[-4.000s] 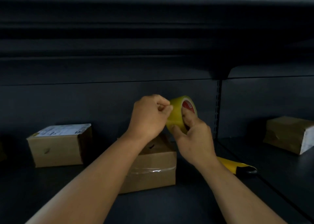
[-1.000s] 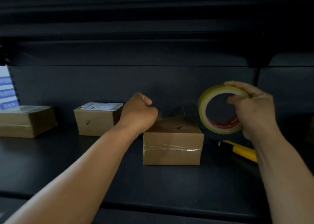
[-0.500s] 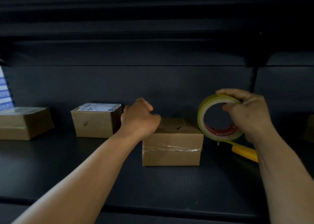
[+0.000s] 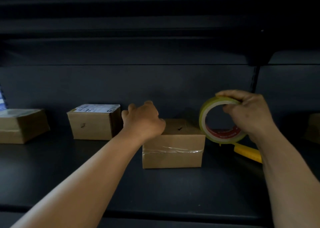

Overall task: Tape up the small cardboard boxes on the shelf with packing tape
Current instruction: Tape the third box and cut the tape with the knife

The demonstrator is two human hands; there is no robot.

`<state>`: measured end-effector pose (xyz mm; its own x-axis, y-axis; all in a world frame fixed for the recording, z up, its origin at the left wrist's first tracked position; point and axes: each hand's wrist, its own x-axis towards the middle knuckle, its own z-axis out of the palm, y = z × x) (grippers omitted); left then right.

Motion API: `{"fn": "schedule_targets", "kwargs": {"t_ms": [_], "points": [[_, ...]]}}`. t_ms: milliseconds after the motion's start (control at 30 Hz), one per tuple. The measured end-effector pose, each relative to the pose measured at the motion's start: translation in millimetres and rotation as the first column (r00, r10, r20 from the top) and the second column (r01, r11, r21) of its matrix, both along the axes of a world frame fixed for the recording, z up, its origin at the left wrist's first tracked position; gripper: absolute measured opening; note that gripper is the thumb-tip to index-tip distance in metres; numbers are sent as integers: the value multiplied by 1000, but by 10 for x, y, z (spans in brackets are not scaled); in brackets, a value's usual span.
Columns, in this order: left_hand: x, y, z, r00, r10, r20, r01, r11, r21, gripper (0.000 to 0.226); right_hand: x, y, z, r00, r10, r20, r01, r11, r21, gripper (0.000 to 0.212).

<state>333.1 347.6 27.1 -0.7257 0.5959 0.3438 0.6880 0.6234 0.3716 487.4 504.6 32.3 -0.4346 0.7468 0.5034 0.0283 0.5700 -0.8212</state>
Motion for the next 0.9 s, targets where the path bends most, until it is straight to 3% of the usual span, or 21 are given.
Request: {"fn": "schedule_targets", "kwargs": {"t_ms": [100, 233, 300, 367, 433, 500, 567, 900], "points": [[-27, 19, 19, 999, 42, -2, -42, 993, -114, 39, 0, 7, 3, 1000, -9, 21, 9, 1000, 12, 38], [-120, -76, 27, 990, 92, 108, -73, 983, -169, 67, -11, 8, -3, 1000, -9, 21, 9, 1000, -2, 37], [-119, -123, 21, 991, 69, 113, -51, 986, -156, 64, -15, 2, -11, 1000, -2, 23, 2, 1000, 1, 36], [-46, -154, 16, 1000, -9, -21, 5, 986, -168, 55, -16, 8, -17, 1000, 6, 20, -6, 1000, 7, 35], [93, -170, 0, 975, -185, -127, 145, 950, -275, 57, -18, 13, -12, 1000, 10, 24, -11, 1000, 16, 35], [257, -170, -53, 929, -342, -144, 246, 858, -451, 65, -24, 16, -6, 1000, 15, 26, -15, 1000, 17, 36], [357, -152, -106, 911, -381, -155, 240, 798, -552, 76, -28, 14, -7, 1000, 16, 24, -17, 1000, 22, 36], [496, 136, -75, 842, -537, -45, 447, 742, -499, 88, -23, 10, -4, 1000, 12, 27, -13, 999, 41, 37]]}}
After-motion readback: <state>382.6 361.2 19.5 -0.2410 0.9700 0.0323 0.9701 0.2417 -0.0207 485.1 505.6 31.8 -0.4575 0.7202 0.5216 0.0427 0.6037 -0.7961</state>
